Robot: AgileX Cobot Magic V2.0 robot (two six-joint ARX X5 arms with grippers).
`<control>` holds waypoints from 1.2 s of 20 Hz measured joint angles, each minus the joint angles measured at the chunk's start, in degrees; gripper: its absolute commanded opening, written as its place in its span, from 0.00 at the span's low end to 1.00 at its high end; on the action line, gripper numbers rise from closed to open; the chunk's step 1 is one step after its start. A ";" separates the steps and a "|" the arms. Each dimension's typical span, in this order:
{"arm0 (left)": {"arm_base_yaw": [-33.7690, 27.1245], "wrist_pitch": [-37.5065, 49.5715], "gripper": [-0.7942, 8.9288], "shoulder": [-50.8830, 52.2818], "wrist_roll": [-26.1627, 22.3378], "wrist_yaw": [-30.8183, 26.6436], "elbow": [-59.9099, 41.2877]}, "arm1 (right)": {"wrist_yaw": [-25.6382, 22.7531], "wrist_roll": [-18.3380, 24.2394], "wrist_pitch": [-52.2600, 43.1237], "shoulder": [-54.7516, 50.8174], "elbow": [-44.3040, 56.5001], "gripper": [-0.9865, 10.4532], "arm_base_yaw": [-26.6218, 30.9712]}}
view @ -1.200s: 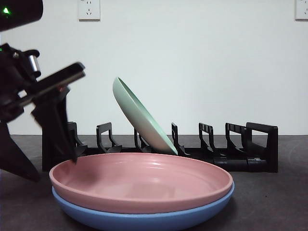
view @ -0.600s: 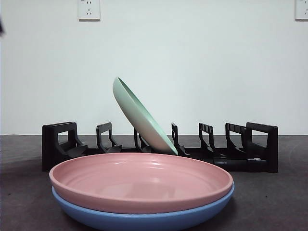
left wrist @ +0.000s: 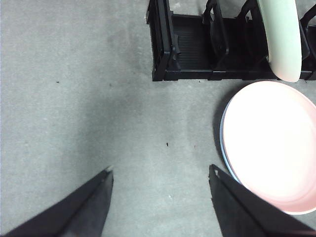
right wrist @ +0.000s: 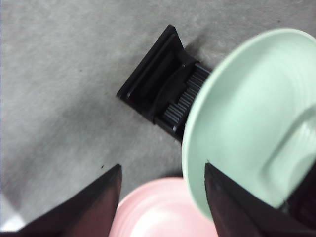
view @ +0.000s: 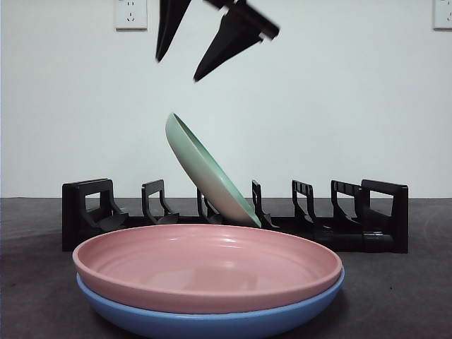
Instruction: Place the plate
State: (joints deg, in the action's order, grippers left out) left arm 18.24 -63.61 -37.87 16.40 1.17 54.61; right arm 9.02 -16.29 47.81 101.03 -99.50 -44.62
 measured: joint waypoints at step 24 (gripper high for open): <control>0.00 2.16 0.40 0.00 0.31 -1.25 0.02 | 4.42 0.63 -0.33 9.97 -2.49 0.10 2.25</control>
State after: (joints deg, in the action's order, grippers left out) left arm 18.24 -61.45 -37.87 16.71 -0.08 54.63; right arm 13.43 -15.66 47.48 111.00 -102.00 -42.37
